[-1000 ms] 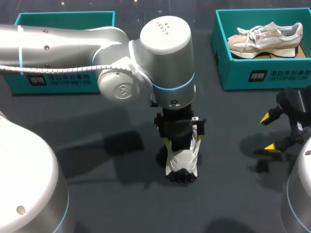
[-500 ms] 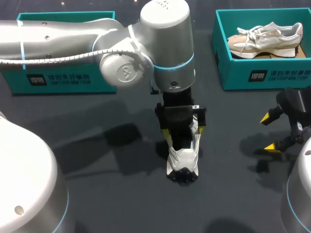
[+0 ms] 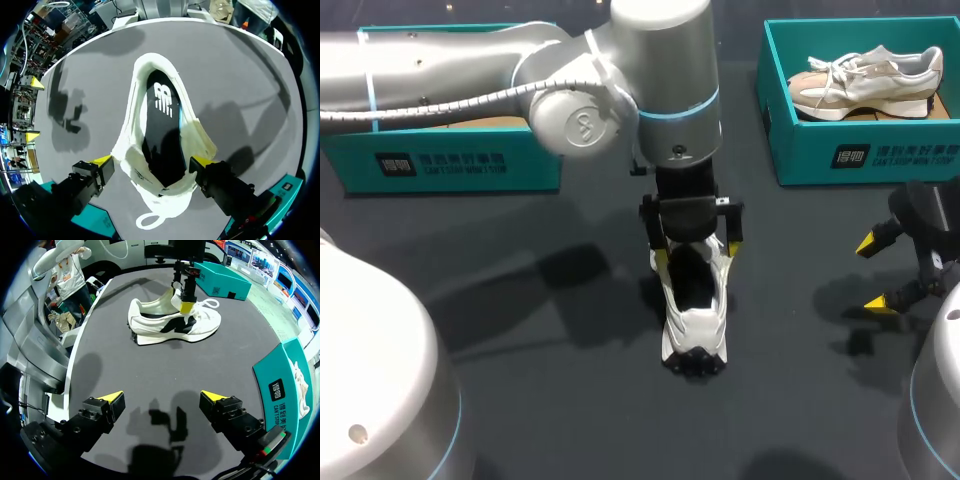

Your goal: Take the shoe out of the shoebox, open the shoe tongue, remove and reinsert the insole, then place the shoe into the shoebox

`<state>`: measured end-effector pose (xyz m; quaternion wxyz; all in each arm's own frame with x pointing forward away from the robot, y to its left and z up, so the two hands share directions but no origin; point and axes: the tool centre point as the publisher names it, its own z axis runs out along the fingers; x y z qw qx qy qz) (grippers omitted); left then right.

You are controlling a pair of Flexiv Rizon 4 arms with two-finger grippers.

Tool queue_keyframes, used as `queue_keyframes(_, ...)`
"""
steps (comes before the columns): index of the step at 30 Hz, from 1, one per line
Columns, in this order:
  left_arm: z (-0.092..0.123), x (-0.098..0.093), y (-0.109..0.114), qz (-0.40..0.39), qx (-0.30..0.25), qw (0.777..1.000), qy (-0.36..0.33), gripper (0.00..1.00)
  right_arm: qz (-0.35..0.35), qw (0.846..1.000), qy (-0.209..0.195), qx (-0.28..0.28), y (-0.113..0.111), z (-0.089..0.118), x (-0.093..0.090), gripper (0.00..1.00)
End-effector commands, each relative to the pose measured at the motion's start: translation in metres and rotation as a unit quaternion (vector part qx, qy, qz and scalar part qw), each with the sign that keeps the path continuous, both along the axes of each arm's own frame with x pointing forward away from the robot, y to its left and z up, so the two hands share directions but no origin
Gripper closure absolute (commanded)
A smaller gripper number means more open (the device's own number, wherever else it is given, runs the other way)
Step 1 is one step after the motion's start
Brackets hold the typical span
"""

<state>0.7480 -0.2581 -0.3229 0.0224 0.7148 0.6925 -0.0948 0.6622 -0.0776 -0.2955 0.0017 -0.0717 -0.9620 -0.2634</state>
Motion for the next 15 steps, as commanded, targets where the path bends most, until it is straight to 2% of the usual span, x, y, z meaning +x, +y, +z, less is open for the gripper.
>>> queue_keyframes(1,0.006,0.008,0.0,0.002,0.005,1.0,-0.004,0.0,-0.001,1.0,-0.001,-0.001,0.0,0.0,-0.002,0.0)
queue_keyframes(8,0.018,0.023,0.003,0.008,0.005,1.0,-0.01,0.02,-0.001,1.0,-0.001,-0.001,0.0,0.0,-0.002,0.0)
queue_keyframes(15,0.021,0.024,0.007,0.003,0.011,1.0,-0.01,0.01,-0.001,1.0,-0.001,-0.001,0.0,0.0,-0.002,0.0)
